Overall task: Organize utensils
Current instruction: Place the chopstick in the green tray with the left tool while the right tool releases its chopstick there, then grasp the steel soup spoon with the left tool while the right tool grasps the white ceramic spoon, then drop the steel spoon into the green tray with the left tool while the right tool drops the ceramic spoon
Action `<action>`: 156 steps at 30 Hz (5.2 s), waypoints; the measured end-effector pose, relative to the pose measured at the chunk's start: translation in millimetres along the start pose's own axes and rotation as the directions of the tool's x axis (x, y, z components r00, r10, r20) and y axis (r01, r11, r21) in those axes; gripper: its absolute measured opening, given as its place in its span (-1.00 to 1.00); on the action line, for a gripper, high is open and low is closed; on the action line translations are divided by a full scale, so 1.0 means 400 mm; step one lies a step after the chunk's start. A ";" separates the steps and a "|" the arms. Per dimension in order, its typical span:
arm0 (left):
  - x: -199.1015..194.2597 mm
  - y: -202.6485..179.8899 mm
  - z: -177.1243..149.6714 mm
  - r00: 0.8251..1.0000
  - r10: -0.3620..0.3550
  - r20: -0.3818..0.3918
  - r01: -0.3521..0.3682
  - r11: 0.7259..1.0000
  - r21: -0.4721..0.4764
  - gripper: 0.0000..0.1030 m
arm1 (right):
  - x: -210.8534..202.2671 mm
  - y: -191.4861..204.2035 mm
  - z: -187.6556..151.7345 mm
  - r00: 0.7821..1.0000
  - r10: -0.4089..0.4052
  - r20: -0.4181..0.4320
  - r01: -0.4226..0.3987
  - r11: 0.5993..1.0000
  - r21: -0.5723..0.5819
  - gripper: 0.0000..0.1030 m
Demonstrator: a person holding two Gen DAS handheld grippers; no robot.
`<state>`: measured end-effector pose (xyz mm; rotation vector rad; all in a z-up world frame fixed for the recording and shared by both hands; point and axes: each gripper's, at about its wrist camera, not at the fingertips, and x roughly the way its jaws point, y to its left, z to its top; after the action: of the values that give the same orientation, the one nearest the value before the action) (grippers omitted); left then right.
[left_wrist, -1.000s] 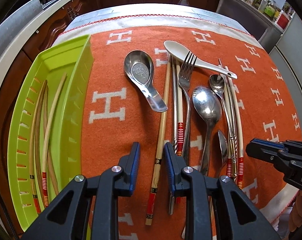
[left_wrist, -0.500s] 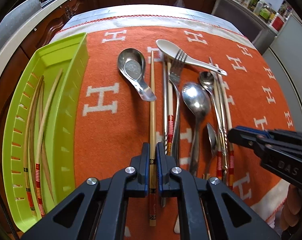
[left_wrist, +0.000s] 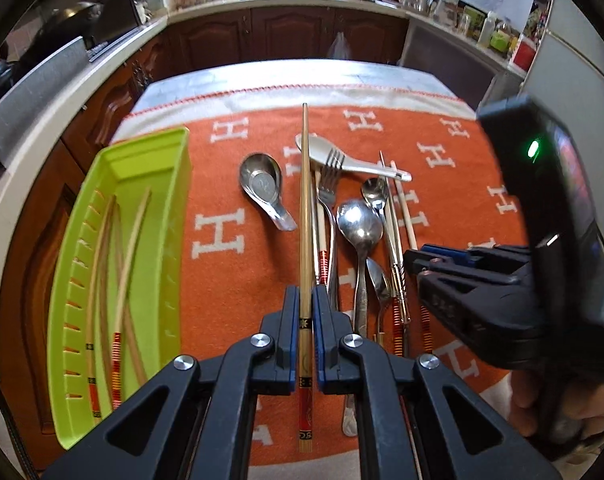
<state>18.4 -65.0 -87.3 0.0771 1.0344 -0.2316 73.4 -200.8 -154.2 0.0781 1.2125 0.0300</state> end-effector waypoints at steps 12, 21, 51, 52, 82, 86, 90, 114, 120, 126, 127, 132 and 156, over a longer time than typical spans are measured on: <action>-0.140 0.155 -0.005 0.991 0.062 0.121 -0.045 0.990 -0.137 -0.92 | -0.018 -0.099 -0.031 0.996 0.067 0.060 -0.077 0.976 0.206 -0.91; -0.087 0.316 -0.031 0.990 0.127 0.062 -0.110 0.968 -0.224 -0.92 | -0.152 -0.125 -0.032 0.968 0.183 0.170 -0.227 0.928 0.294 -0.91; -0.094 0.417 -0.082 0.995 0.092 0.043 -0.075 0.949 -0.305 -0.63 | -0.035 0.364 0.109 0.896 0.430 -0.111 -0.423 0.902 0.081 -0.82; -0.097 0.413 -0.083 0.995 0.092 0.043 -0.075 0.950 -0.303 -0.63 | -0.044 0.358 0.107 0.900 0.422 -0.105 -0.417 0.906 0.072 -0.82; -0.052 0.169 0.098 0.992 -0.126 0.023 0.128 0.965 -0.227 -0.41 | -0.256 -0.090 0.047 0.906 0.282 0.315 -0.268 0.959 -0.090 -0.82; 0.018 0.175 0.152 0.987 -0.159 -0.011 0.149 0.944 -0.295 -0.41 | -0.227 -0.128 0.083 0.912 0.295 0.285 -0.283 0.955 -0.084 -0.82; 0.107 0.176 0.202 0.988 -0.142 -0.065 0.112 0.934 -0.340 -0.41 | -0.185 -0.144 0.145 0.914 0.325 0.244 -0.312 0.946 -0.090 -0.82; 0.276 0.175 0.210 0.989 -0.042 -0.145 -0.021 0.913 -0.408 -0.41 | 0.121 -0.033 0.294 0.895 0.445 -0.038 -0.435 0.847 -0.305 -0.60; 0.293 0.171 0.209 0.991 -0.037 -0.129 -0.019 0.911 -0.411 -0.41 | 0.110 0.004 0.272 0.907 0.421 0.003 -0.379 0.818 -0.432 -0.56; 0.303 0.169 0.218 0.994 -0.033 -0.105 -0.013 0.913 -0.407 -0.41 | 0.098 -0.001 0.261 0.902 0.432 0.016 -0.381 0.812 -0.442 -0.93; 0.304 0.169 0.219 0.995 -0.033 -0.099 -0.010 0.914 -0.406 -0.41 | 0.094 -0.003 0.259 0.902 0.432 0.023 -0.378 0.813 -0.442 -0.95; 0.315 0.157 0.229 0.996 -0.042 -0.074 0.008 0.917 -0.400 -0.43 | 0.067 -0.027 0.254 0.904 0.422 0.075 -0.356 0.837 -0.417 -0.96; 0.152 0.148 0.203 0.989 -0.069 0.131 0.111 0.932 -0.344 -1.00 | -0.085 -0.114 0.203 0.839 0.505 0.203 -0.477 0.862 -0.169 -0.96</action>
<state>130.0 -30.9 -100.4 -0.3057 0.9492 -0.1302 136.5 -252.1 -97.7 0.2882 0.9168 0.5290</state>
